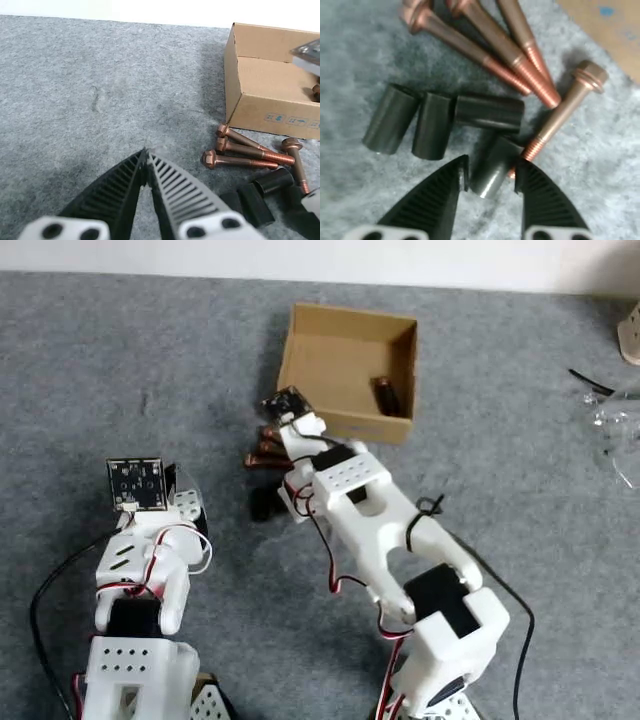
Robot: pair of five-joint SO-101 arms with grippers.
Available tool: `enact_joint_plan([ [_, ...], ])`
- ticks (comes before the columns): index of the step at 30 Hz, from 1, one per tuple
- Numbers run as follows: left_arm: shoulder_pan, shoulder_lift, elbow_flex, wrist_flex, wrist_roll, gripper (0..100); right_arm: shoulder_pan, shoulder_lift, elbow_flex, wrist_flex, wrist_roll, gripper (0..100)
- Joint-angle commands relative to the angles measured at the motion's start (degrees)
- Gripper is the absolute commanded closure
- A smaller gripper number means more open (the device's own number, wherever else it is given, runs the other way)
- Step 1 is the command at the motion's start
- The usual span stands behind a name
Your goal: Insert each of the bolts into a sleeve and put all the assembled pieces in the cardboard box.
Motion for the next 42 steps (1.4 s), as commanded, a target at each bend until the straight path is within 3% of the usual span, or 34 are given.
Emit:
enact_joint_plan([
  [1,0.9,-0.3,-0.4,-1.3,-0.3,100,-1.2,0.2,-0.7,-2.3,-0.4,85.8],
  [18,0.9,-0.3,-0.4,-1.3,-0.3,100,-1.8,0.3,1.3,-2.4,-0.2,86.1],
  [24,0.9,-0.3,-0.4,-1.3,-0.3,100,-1.7,0.3,1.5,-2.5,-0.4,99.2],
  [33,0.9,-0.3,-0.4,-1.3,-0.3,100,1.0,-0.7,1.5,-2.2,-0.4,99.3],
  [42,0.9,-0.3,-0.4,-1.3,-0.3,100,1.3,-12.9,8.3,-2.7,-0.4,99.3],
])
